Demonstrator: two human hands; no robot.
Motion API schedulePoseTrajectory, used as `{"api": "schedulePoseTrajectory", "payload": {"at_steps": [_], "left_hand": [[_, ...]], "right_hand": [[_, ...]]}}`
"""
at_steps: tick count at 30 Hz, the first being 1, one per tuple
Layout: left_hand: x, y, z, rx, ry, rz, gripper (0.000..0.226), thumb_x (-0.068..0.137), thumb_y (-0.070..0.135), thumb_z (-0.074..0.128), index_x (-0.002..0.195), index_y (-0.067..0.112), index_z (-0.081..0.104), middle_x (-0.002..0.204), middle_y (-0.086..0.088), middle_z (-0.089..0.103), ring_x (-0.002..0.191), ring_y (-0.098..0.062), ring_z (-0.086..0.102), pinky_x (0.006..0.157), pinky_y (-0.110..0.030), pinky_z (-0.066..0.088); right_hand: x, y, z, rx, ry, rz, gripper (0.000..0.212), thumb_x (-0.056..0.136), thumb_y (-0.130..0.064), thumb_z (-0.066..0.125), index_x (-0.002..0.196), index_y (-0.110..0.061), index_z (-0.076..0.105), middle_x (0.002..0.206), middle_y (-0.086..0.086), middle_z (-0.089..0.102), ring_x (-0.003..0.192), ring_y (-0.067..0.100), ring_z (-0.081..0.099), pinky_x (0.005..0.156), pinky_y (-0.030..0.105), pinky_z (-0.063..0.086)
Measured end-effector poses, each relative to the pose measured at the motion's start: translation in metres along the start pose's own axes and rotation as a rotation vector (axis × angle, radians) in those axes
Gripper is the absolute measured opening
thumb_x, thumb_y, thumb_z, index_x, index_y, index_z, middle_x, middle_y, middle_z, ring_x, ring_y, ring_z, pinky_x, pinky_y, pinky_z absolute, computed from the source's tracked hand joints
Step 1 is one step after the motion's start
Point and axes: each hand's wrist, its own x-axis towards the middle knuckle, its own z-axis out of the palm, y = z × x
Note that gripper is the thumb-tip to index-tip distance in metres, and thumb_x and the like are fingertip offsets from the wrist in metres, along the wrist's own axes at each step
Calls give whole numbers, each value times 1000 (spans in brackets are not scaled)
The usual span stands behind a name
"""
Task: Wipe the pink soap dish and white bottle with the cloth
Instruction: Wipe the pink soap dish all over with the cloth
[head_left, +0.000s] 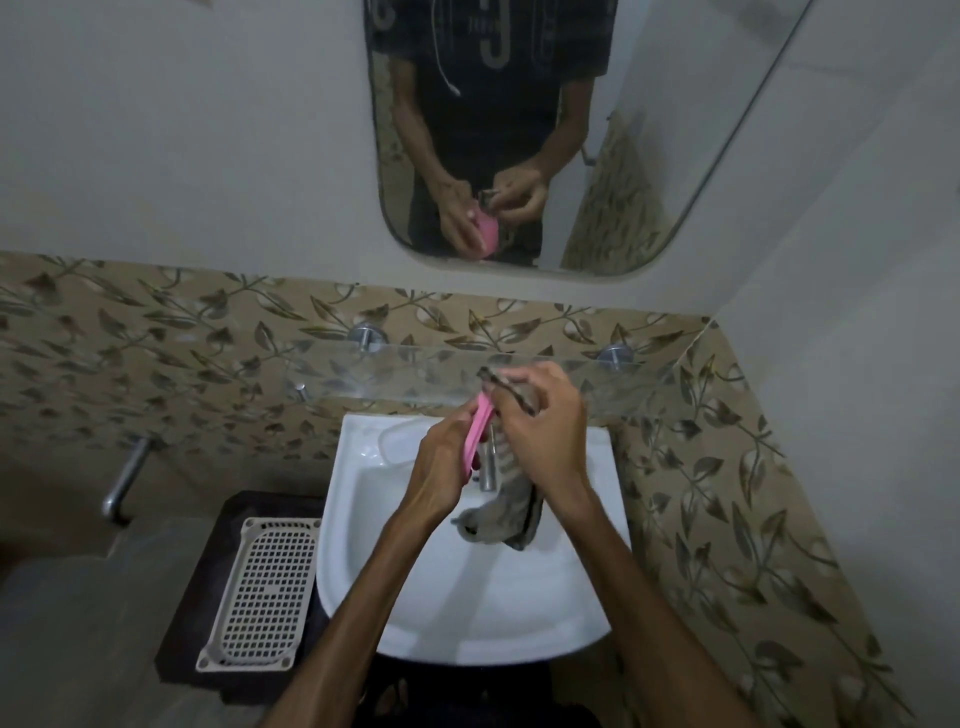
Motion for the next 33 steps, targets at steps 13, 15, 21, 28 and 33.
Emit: {"api": "schedulePoseTrajectory", "payload": {"at_steps": [13, 15, 21, 28, 33], "left_hand": [[2, 20, -26, 273, -367, 113, 53, 74, 27, 64, 126, 27, 53, 108, 6, 69, 84, 5, 65, 71, -14, 52], [7, 28, -32, 297, -370, 94, 40, 75, 26, 59, 114, 18, 63, 97, 1, 71, 85, -11, 64, 76, -28, 51], [6, 26, -26, 264, -196, 223, 21, 76, 16, 54, 91, 17, 68, 77, 4, 66, 69, -8, 56, 64, -24, 45], [8, 18, -20, 390, -141, 319, 21, 78, 25, 51, 78, 38, 68, 78, 15, 71, 74, -11, 61, 67, -31, 50], [10, 15, -21, 383, -87, 362, 21, 72, 18, 50, 80, 32, 64, 80, 7, 69, 69, -11, 58, 66, -41, 48]], "right_hand": [[24, 8, -6, 417, -392, 169, 2, 93, -23, 72, 91, -22, 73, 84, -6, 71, 78, 10, 66, 71, 20, 53], [18, 2, -3, 286, -420, -9, 6, 94, -16, 71, 93, -23, 72, 87, -9, 71, 84, 10, 67, 78, 20, 52], [11, -4, -3, 138, -215, -54, 10, 88, -16, 82, 98, -13, 80, 110, 1, 69, 104, 13, 68, 91, 27, 58], [-8, -11, 1, 125, -262, -163, 21, 84, -11, 84, 95, -29, 82, 89, -5, 72, 84, 17, 70, 74, 28, 57], [1, -5, -3, 101, -115, -100, 10, 87, -9, 81, 96, -13, 82, 92, 1, 72, 85, 11, 67, 74, 20, 53]]}}
